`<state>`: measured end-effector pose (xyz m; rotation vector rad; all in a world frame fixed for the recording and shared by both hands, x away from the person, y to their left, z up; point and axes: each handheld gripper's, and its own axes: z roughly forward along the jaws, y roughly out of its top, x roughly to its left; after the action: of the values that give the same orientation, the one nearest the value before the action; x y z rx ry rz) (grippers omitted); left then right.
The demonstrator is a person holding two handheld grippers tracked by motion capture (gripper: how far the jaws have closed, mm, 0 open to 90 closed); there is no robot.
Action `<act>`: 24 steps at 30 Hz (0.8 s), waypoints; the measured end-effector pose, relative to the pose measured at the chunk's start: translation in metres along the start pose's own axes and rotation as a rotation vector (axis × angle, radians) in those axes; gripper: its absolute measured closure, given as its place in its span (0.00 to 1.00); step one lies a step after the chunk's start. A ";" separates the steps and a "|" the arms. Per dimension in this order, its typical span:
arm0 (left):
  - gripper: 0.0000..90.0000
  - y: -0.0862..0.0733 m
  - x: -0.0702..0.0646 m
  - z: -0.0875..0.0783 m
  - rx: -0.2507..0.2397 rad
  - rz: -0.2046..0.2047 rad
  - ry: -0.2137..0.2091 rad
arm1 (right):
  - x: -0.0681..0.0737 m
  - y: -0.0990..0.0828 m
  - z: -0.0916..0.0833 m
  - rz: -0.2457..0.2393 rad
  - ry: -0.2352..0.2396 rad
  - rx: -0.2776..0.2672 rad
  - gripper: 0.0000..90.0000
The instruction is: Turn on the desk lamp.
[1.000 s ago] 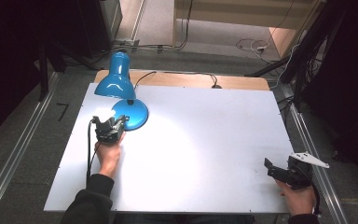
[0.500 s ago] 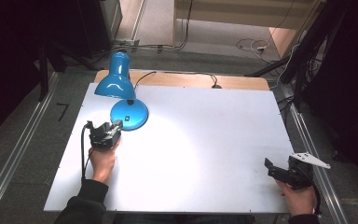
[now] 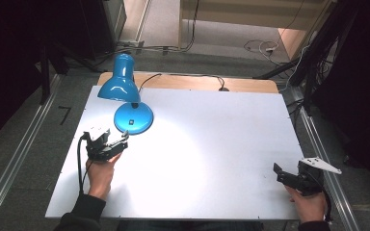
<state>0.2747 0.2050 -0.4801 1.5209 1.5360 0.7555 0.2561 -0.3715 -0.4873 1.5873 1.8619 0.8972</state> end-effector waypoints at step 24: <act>0.24 -0.012 -0.008 -0.024 0.014 0.031 -0.014 | 0.000 0.000 -0.003 0.003 -0.003 -0.004 0.06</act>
<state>0.2472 0.1994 -0.4777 1.5606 1.5135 0.7521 0.2539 -0.3723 -0.4858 1.5885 1.8553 0.8987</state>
